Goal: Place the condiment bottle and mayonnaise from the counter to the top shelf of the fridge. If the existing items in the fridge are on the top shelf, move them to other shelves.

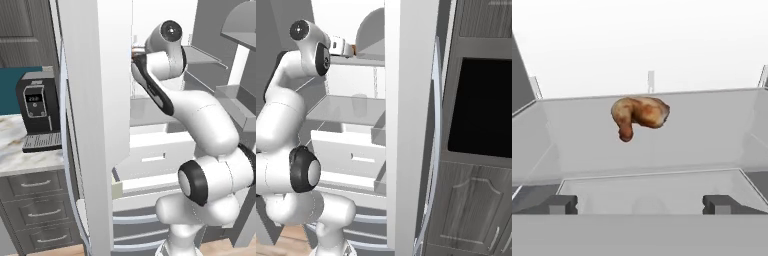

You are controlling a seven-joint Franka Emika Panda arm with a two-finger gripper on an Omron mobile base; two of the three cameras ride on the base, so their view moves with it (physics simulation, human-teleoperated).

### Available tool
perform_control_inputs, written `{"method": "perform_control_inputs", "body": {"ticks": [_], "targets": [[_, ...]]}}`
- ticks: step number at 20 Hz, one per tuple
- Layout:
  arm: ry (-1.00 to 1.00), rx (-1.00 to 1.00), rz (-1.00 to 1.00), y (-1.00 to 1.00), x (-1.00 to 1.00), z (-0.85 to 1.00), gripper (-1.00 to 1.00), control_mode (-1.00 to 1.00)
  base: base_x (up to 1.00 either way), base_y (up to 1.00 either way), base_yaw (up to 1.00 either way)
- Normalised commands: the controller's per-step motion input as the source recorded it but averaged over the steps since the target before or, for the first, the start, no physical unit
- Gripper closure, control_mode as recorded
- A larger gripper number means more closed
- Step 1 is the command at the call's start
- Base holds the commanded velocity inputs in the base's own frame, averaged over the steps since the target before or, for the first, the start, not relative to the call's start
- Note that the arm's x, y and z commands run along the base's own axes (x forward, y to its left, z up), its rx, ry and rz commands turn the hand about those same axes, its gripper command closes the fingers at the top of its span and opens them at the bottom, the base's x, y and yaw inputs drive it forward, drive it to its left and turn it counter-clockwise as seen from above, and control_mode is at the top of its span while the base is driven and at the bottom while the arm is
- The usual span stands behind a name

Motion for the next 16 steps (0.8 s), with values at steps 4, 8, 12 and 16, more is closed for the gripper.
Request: {"method": "perform_control_inputs", "body": {"ticks": [4, 8, 12, 16], "targets": [[0.04, 0.00, 0.00, 0.14, 0.86, -0.28, -1.00, -1.00, 0.00, 0.00, 0.00], [0.01, 0.00, 0.00, 0.11, 0.81, -0.20, -1.00, -1.00, 0.00, 0.00, 0.00], [0.00, 0.00, 0.00, 0.10, 0.81, -0.16, -1.00, -1.00, 0.00, 0.00, 0.00], [0.02, 0.00, 0.00, 0.03, 0.74, -0.14, -1.00, -1.00, 0.00, 0.00, 0.00]]}}
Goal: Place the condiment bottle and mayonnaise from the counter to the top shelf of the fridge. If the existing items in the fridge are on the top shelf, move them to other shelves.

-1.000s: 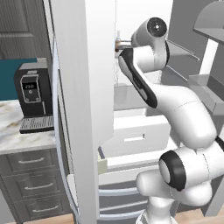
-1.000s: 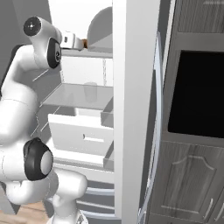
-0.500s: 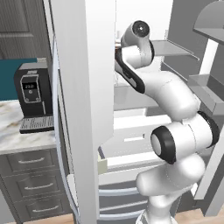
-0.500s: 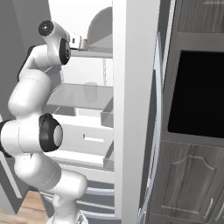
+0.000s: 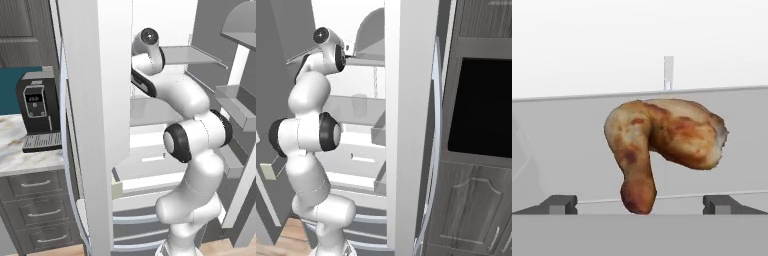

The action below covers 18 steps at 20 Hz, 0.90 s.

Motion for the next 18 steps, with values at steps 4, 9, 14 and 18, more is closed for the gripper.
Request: {"method": "perform_control_inputs", "body": {"ticks": [4, 9, 14, 18], "targets": [[0.02, 0.00, 0.00, 0.02, 0.71, -0.17, -1.00, -1.00, 0.00, 0.00, 0.00], [0.03, 0.00, 0.00, 0.10, 0.69, -0.22, -1.00, -1.00, 0.00, 0.00, 0.00], [0.02, 0.00, 0.00, 0.11, 0.60, -0.31, 1.00, -1.00, 0.00, 0.00, 0.00], [-0.01, 0.00, 0.00, 0.00, 0.28, -0.35, 1.00, -1.00, 0.00, 0.00, 0.00]]}}
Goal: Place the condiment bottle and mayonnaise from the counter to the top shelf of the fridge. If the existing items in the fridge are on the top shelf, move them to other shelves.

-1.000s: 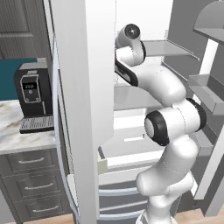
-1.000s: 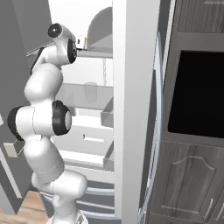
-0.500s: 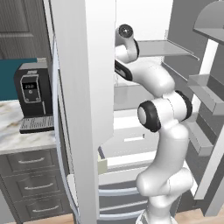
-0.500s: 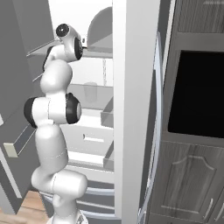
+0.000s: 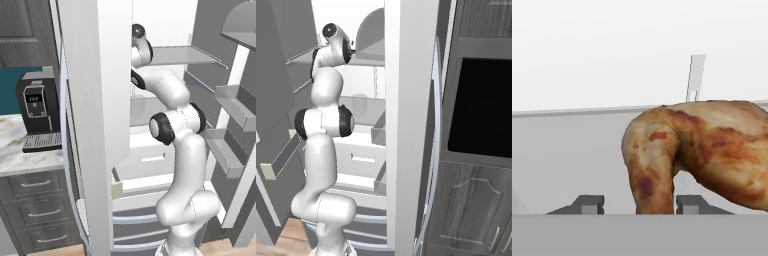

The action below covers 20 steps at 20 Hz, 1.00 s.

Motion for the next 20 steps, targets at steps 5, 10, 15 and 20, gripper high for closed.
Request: {"method": "perform_control_inputs", "body": {"ticks": [5, 10, 15, 20], "targets": [[-0.02, 0.00, 0.01, 0.00, 0.01, -0.04, 1.00, -1.00, 0.00, 0.00, 0.00], [-0.09, 0.00, 0.01, -0.10, -0.28, -0.13, 1.00, -1.00, 0.00, 0.00, 0.00], [-0.23, 0.00, 0.04, -0.17, -0.71, -0.05, 1.00, -1.00, 0.00, 0.00, 0.00], [-0.37, 0.07, 0.03, -0.26, -0.95, 0.07, 1.00, -1.00, 0.00, 0.00, 0.00]]}}
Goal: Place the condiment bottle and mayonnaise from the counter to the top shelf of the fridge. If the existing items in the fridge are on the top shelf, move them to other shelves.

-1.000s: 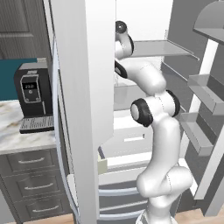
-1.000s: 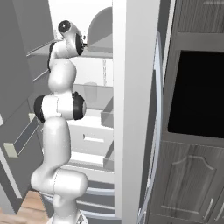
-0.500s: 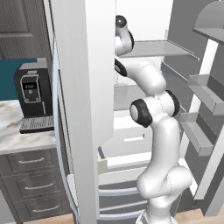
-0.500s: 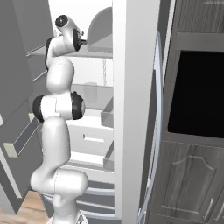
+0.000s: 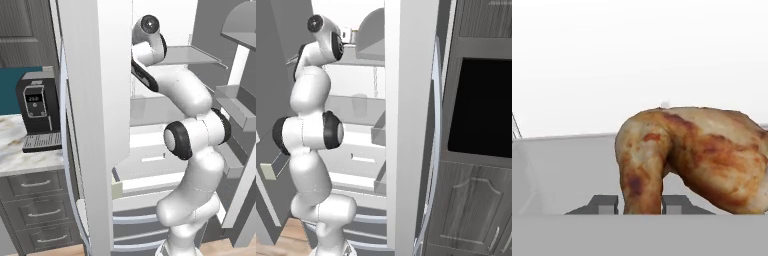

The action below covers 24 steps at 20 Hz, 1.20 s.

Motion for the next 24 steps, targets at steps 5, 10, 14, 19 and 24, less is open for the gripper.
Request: {"method": "perform_control_inputs", "body": {"ticks": [5, 10, 14, 19, 24], "targets": [[-0.39, 0.06, 0.02, -0.35, -1.00, 0.27, 1.00, -1.00, 0.00, 0.00, 0.00], [-0.27, 0.10, 0.00, -0.37, -1.00, 0.67, 1.00, -1.00, 0.00, 0.00, 0.00], [-0.08, 0.01, 0.00, -0.33, -1.00, 0.64, 1.00, -1.00, 0.00, 0.00, 0.00], [0.17, -0.05, 0.02, -0.18, -1.00, 0.15, 1.00, -1.00, 0.00, 0.00, 0.00], [0.39, -0.21, 0.08, 0.00, -1.00, -0.47, 1.00, -1.00, 0.00, 0.00, 0.00]]}}
